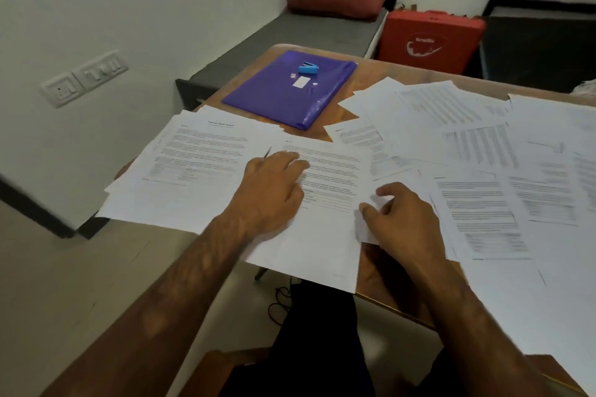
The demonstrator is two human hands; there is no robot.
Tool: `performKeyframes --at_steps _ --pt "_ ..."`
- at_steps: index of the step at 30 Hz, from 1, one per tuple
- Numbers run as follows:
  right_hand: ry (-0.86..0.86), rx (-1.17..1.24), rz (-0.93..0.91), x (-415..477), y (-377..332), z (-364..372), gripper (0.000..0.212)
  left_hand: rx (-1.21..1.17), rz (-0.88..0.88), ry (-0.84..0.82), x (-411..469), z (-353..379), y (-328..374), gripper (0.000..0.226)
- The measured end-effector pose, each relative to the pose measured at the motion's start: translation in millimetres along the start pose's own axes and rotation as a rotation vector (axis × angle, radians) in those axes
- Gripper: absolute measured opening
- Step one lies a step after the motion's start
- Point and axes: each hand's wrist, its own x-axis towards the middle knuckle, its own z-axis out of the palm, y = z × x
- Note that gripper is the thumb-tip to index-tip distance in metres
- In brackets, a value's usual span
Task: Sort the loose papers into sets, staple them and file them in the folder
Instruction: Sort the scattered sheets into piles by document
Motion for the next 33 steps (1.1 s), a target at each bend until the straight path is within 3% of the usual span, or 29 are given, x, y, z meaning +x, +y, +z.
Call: performKeyframes --at_steps 9,16,21,26,33 --pt "0.168 -0.100 0.025 9 80 -88 0.011 -0.211 0.218 -0.004 44 41 170 0.028" --pt "0.300 -0.117 0.160 30 172 -156 0.005 -0.250 0.321 -0.002 100 92 260 0.026" --pt "0.345 -0.036 0.164 59 200 -167 0.007 -0.083 0.268 0.097 164 111 271 0.032" --pt "0.392 0.076 0.131 85 204 -150 0.012 0.141 0.176 -0.004 197 136 254 0.037" --pt "0.411 -0.009 0.090 88 213 -134 0.006 0.085 0.163 0.152 187 152 246 0.032"
